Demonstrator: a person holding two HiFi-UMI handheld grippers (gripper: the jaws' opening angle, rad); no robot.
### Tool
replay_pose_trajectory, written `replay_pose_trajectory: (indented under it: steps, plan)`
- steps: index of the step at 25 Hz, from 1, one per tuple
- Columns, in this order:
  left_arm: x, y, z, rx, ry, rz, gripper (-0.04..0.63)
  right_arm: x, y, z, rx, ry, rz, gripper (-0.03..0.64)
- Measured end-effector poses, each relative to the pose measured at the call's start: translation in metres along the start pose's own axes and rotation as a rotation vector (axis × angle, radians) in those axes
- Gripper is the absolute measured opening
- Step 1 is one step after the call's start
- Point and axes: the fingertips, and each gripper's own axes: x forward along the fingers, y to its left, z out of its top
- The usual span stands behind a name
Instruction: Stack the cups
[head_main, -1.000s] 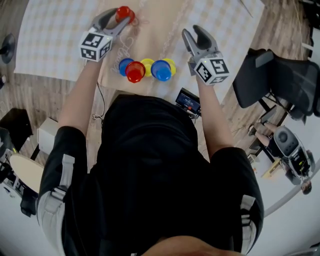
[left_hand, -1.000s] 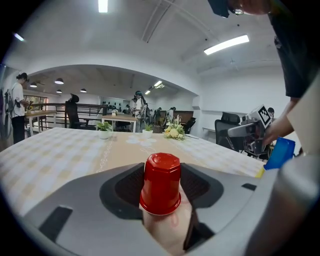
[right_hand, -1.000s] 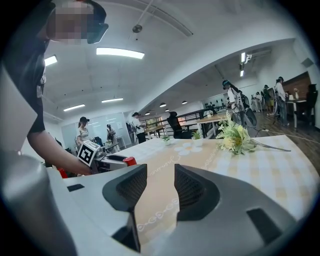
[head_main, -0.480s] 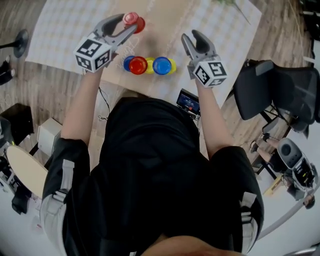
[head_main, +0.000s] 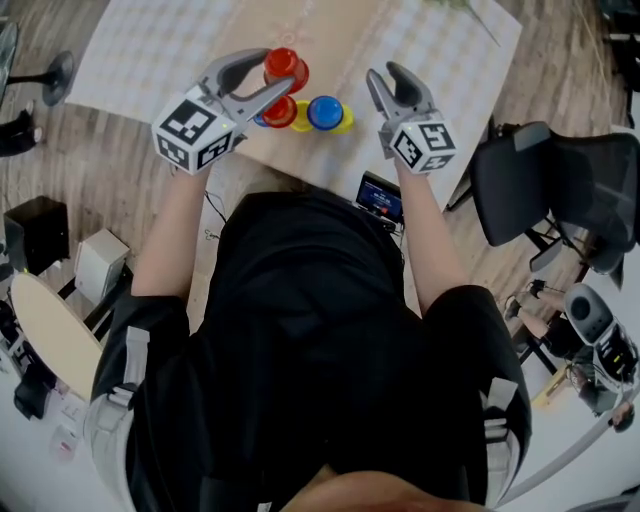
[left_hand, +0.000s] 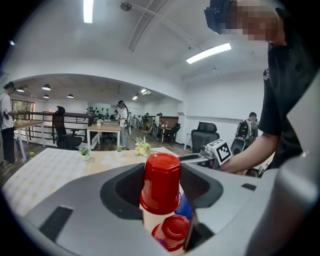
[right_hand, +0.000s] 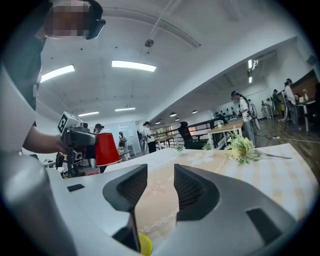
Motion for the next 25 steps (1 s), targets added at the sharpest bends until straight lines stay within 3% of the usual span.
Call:
replay_pose_trajectory:
  steps: [11, 15, 25]
  plan:
    - [0.002, -0.049, -0.018, 0.005, 0.027, -0.050, 0.221, -0.021, 0.007, -0.008, -0.005, -0.005, 0.007, 0.176]
    - [0.005, -0.053, -0.022, 0.040, 0.046, -0.046, 0.221, -0.027, 0.005, -0.011, -0.002, -0.002, -0.001, 0.175]
    - [0.010, -0.054, -0.030, 0.035, 0.064, -0.058, 0.222, -0.034, -0.004, -0.010, -0.004, -0.003, -0.023, 0.173]
